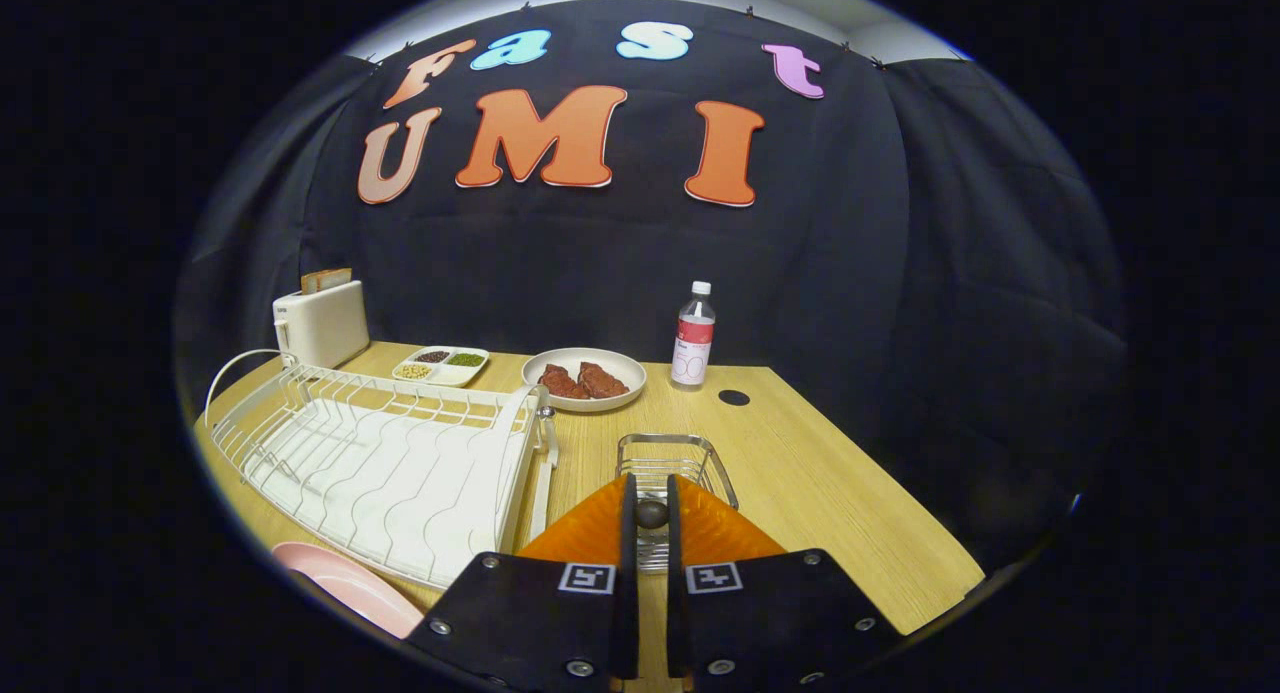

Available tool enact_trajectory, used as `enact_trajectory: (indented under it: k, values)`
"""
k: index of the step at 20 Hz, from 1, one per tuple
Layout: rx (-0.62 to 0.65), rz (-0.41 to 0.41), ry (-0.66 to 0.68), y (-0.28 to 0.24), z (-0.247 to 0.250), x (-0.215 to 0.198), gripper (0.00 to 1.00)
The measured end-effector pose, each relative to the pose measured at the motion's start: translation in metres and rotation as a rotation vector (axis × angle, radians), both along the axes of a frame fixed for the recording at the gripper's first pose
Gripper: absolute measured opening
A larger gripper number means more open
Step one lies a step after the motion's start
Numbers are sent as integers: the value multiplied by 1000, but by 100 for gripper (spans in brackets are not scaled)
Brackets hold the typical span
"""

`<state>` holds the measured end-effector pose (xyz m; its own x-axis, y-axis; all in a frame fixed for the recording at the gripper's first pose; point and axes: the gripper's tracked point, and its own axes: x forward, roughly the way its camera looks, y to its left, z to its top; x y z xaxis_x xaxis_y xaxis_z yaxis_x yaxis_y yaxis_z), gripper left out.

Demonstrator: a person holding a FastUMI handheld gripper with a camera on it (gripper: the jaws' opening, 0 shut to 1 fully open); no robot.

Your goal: Take the plate from the dish rack, then take the spoon from the basket and place it into the plate.

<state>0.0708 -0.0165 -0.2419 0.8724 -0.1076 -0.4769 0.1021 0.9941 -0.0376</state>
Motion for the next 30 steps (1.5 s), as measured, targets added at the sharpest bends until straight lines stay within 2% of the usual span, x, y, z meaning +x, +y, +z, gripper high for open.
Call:
enact_trajectory:
  k: [6, 13, 17, 22, 30]
  values:
    - [-40, 40, -67, 0, 39, 6, 9]
    - [-34, 113, -148, 6, 113, -2, 9]
    - [-37, 199, -208, 28, 156, -17, 9]
    - [-11, 338, -248, 75, 183, -42, 9]
    - [95, 509, -237, 142, 177, -72, 9]
